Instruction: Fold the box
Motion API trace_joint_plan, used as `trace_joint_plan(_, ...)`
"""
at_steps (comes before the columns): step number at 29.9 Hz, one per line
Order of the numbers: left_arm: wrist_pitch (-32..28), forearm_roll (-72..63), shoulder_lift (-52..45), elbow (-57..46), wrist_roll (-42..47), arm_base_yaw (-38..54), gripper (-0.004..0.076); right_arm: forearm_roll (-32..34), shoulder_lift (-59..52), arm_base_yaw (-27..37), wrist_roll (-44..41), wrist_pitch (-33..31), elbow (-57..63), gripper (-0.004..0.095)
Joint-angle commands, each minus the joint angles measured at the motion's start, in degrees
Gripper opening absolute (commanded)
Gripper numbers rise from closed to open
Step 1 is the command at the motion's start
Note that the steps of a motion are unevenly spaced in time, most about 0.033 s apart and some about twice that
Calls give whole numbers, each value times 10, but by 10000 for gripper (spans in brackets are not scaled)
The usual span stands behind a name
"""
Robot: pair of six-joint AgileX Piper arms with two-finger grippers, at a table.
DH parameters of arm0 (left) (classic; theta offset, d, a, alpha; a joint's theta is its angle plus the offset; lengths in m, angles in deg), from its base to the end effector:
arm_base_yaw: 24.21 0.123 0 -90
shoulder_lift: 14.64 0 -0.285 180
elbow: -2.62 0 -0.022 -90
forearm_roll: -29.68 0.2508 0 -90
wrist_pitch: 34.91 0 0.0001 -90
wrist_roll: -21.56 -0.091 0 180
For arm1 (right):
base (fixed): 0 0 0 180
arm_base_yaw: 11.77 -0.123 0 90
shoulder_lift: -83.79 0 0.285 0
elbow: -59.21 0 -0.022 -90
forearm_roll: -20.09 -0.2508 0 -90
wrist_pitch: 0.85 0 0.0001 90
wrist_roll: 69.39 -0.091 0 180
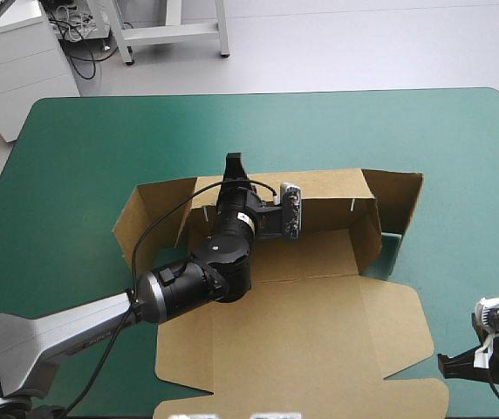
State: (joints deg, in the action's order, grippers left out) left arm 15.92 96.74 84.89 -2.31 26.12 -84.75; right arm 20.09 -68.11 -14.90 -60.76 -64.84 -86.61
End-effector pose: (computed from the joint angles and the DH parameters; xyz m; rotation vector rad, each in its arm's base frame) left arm 0.2259 -0.2678 0.3218 1.5125 1.5122 0.8026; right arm 0.0336 0.0018 0.3395 -0.2258 2.1927 -0.0536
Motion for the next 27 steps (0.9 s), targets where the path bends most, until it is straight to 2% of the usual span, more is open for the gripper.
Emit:
trace_joint_plan(1, 4, 75, -29, -24, 69, 3, -32, 0, 6, 2, -7, 37, -13, -23)
trace_joint_plan(5, -24, 112, -29, -58, 106, 3, -32, 0, 6, 2, -11, 37, -13, -23)
trace_joint_plan(9, -24, 175, -29, -91, 164, 3, -32, 0, 6, 2, -13, 37, -13, -23)
trace_joint_plan(15, -28, 197, -29, -111, 175, 3, -32, 0, 8, 2, -19, 48, -21, -23)
trace_joint_plan(22, -30, 251, -29, -131, 247, 8, -32, 0, 22, 2, -23, 48, -52, -22)
trace_joint_plan(25, -25, 250, -29, -131, 253, 8, -32, 0, 49, 2, -33, 42, -80, 19)
trace_joint_plan(27, -25, 250, -29, -131, 253, 8, -32, 0, 73, 2, -36, 39, -102, 90)
